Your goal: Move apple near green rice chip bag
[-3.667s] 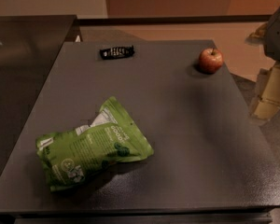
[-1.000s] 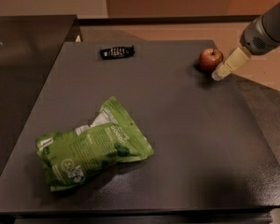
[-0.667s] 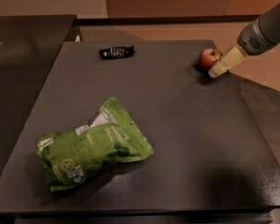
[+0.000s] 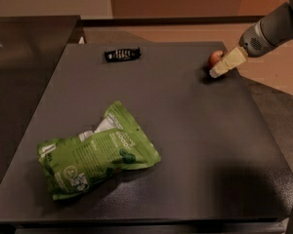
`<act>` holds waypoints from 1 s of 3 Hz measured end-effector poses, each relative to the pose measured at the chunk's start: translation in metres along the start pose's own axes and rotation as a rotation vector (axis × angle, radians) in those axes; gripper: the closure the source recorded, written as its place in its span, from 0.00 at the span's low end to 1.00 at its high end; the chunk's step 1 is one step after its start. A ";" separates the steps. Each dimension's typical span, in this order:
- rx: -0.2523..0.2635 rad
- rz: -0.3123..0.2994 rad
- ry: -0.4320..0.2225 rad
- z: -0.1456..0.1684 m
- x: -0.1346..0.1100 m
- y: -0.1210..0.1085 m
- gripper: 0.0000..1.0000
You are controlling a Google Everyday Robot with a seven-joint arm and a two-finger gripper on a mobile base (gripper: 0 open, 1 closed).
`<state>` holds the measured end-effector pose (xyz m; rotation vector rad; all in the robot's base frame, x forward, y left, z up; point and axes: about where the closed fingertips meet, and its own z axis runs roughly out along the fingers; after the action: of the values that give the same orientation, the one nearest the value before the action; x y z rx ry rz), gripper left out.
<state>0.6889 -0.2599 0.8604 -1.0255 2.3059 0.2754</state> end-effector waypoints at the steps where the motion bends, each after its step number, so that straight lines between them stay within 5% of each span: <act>1: -0.039 -0.002 0.007 0.006 -0.003 0.008 0.18; 3: -0.069 -0.005 0.034 -0.001 -0.001 0.020 0.65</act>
Offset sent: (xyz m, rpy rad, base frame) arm -0.0147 0.0096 0.0039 0.0079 0.0696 0.0367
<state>0.6746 -0.2465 0.8607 -1.0776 2.3388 0.3403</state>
